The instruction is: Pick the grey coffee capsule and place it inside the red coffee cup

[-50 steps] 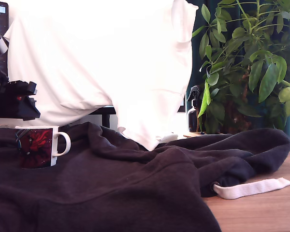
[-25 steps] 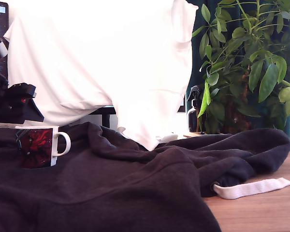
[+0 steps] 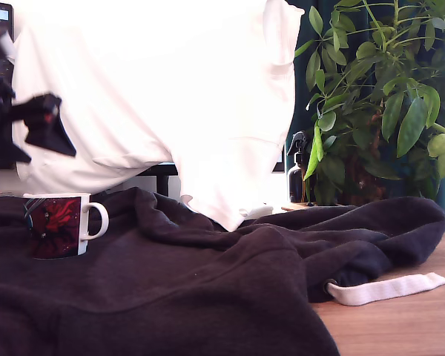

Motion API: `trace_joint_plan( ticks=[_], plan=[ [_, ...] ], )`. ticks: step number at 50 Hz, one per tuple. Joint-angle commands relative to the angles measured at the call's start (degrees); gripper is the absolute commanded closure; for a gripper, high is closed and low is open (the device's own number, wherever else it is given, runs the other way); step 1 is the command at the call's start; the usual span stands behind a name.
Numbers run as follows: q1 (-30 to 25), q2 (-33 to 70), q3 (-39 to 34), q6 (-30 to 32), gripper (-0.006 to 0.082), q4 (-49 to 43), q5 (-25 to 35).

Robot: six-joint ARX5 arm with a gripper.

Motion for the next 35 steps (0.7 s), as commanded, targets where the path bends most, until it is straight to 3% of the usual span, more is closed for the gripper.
trace_joint_plan(
  ticks=[1, 6, 8, 10, 35],
  plan=[
    [-0.15, -2.23, 0.37, 0.24, 0.0309, -0.98, 0.04],
    [-0.15, -5.31, 0.37, 0.26, 0.0709, -3.87, 0.07],
    [-0.15, -6.62, 0.35, 0.26, 0.0800, -4.83, 0.07],
    [-0.15, -7.78, 0.35, 0.24, 0.0768, -5.75, 0.07],
    [-0.15, -19.52, 0.35, 0.24, 0.0768, -12.96, -0.02]
  ],
)
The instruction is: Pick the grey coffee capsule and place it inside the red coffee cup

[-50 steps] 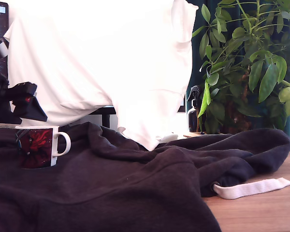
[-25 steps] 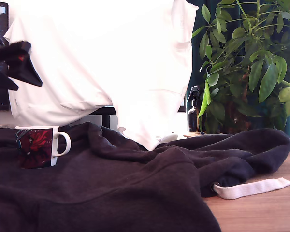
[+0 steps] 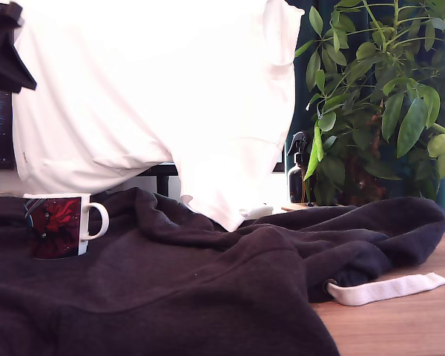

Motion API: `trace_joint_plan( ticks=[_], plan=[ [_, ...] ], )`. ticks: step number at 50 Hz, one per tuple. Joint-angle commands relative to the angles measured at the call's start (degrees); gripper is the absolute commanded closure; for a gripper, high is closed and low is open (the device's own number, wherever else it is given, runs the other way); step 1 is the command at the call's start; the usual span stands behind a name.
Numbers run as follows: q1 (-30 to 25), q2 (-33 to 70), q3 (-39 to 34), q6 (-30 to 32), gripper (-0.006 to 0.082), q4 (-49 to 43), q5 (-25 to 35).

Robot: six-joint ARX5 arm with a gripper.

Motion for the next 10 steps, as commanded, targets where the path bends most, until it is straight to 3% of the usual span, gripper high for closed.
trace_joint_plan(
  ticks=[1, 10],
  plan=[
    [-0.15, -0.90, 0.33, 0.22, 0.0768, -0.20, -0.02],
    [-0.15, -1.97, 0.33, 0.22, 0.0768, -1.77, 0.00]
  ],
)
